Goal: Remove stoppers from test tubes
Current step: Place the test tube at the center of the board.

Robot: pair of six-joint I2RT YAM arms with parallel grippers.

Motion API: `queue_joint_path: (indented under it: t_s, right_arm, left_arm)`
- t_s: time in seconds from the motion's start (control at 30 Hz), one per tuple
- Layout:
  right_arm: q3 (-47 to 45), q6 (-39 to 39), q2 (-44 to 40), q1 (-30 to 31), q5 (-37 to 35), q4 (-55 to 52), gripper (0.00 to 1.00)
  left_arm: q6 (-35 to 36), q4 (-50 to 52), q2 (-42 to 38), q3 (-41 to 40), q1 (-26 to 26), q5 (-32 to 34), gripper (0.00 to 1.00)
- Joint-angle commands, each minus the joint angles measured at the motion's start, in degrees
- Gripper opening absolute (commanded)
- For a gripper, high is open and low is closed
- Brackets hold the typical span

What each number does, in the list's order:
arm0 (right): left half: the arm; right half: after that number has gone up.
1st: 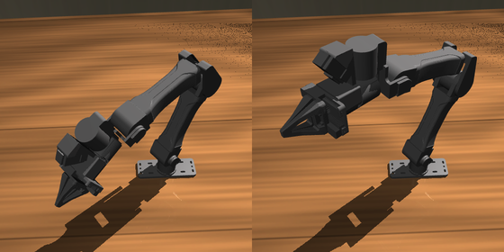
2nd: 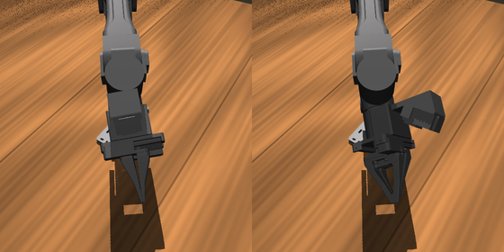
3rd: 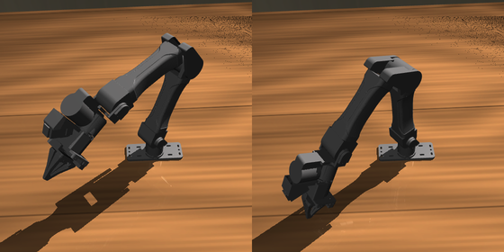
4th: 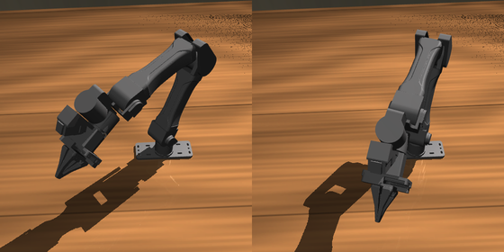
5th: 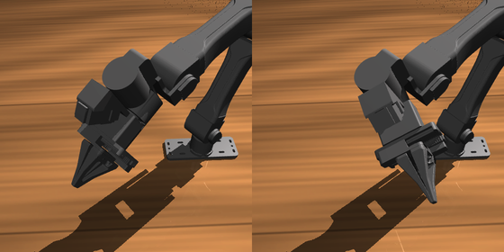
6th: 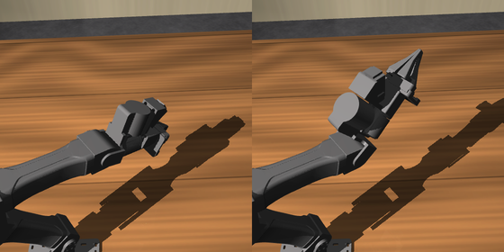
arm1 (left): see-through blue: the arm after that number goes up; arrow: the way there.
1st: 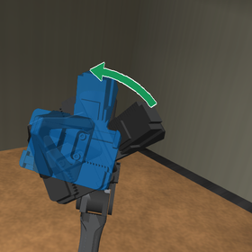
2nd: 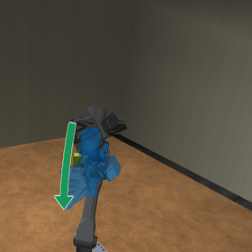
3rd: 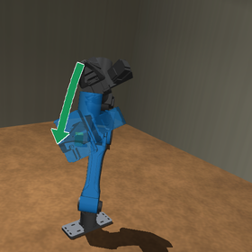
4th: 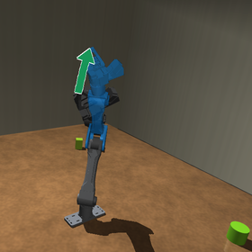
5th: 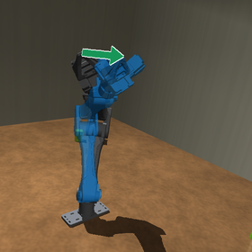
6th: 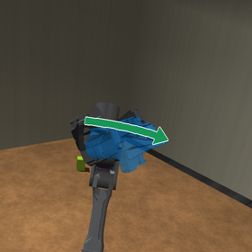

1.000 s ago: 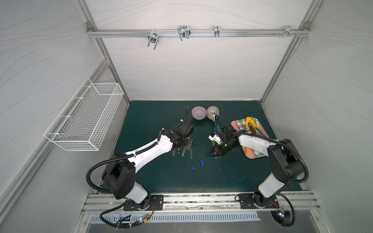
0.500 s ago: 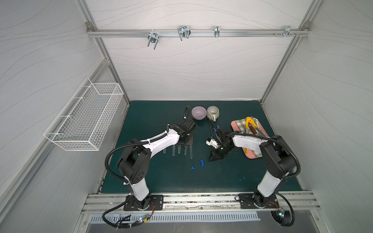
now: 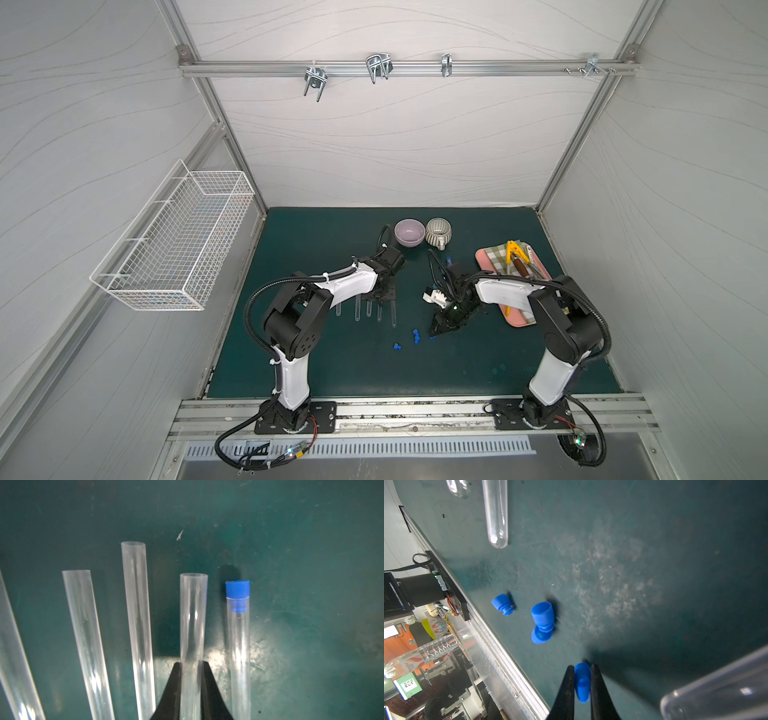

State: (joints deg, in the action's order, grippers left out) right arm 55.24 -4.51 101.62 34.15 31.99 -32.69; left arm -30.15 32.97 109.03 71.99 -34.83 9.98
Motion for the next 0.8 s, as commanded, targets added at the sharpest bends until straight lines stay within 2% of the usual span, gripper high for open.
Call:
queue_joint_path:
  t_s: [0.0,0.33,0.63,0.77]
  right_arm:
    - [1.36,1.44,0.64,0.44,0.57,-1.46,0.14]
    - [1.27,1.31,-0.98,0.45,0.96,-1.31,0.29]
    - [1.53,1.24,-3.15,0.45,1.76,-1.08,0.35]
    - [1.67,1.03,-4.10,0.48,2.09,-1.13,0.36]
  left_arm:
    - [-1.59,-0.38,1.45,2.29,0.38,2.40,0.01]
    - [-1.42,-0.50,3.09,2.02,0.80,2.41,0.14]
    - [-0.98,1.55,1.31,3.20,0.77,2.77,0.30]
    - [-0.29,3.14,0.25,4.42,0.86,2.98,0.34]
